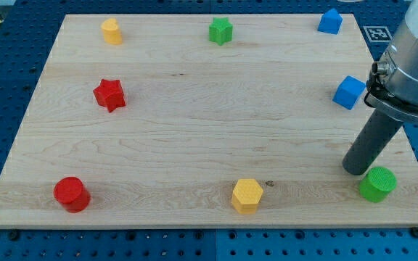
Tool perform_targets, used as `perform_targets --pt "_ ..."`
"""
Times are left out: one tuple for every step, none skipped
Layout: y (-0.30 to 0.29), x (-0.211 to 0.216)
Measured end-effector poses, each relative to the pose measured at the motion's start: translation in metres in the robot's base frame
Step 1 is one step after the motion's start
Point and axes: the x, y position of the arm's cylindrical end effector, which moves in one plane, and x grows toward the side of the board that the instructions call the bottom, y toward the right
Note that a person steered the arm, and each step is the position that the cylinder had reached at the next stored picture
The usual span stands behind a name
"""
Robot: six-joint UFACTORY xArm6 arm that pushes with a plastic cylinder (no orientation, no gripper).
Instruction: Push the green circle slightly towards the top left a bit
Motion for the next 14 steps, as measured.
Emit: perform_targets --pt "0.000 0.000" --pt "0.000 -0.019" --pt "0.039 -0.020" --pt "0.063 -0.020" --pt "0.090 -0.007" --pt "0.098 0.012" --pt "0.098 0.037" --pt "0.098 0.041" --pt "0.095 0.041" --pt "0.078 0.041" --pt "0.077 0.041" --pt "0.069 0.027" --pt "0.069 0.027" --pt "0.069 0.055"
